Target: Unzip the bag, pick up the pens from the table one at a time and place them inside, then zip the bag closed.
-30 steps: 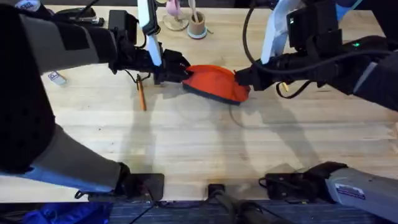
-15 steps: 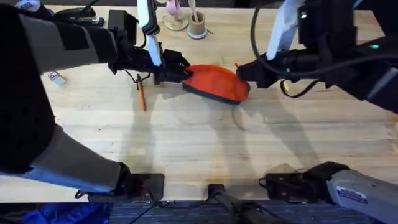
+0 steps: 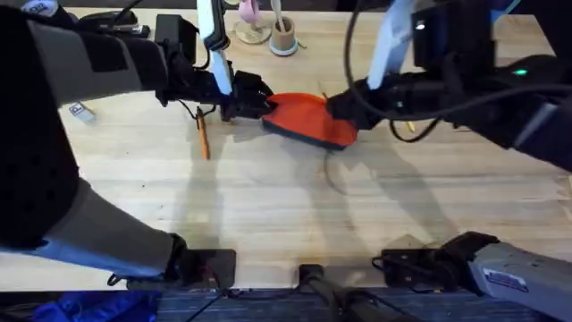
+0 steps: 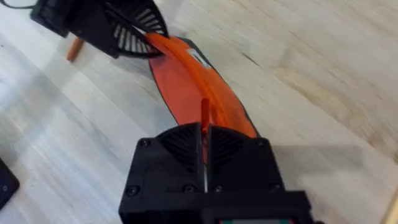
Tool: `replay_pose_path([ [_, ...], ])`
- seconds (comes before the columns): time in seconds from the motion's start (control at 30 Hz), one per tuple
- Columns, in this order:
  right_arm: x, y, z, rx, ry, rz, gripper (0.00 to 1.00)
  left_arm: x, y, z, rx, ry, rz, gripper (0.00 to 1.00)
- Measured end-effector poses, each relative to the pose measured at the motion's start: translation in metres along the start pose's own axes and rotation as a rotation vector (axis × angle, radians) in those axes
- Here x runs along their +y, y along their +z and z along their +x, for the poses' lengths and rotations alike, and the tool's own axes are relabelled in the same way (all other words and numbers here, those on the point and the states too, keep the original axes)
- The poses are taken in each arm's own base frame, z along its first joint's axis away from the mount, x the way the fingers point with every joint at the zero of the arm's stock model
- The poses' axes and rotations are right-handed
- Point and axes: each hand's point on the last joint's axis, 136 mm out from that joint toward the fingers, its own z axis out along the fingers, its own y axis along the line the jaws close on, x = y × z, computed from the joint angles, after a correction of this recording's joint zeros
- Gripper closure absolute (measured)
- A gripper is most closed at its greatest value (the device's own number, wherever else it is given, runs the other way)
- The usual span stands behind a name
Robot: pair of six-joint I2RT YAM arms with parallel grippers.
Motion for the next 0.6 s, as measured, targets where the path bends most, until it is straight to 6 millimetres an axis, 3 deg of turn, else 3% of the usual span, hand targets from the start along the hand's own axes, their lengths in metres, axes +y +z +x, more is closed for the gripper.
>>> replay_pose_path([
  [0.43,0.038,0.055,-0.059,-0.224,-0.055,-0.095,0.969,0.0,0.0,0.0,0.0,-0.001,0.001,0.958],
  [0.6,0.055,0.075,-0.066,-0.263,-0.017,-0.141,0.97,0.0,0.0,0.0,0.0,-0.002,0.001,0.958],
])
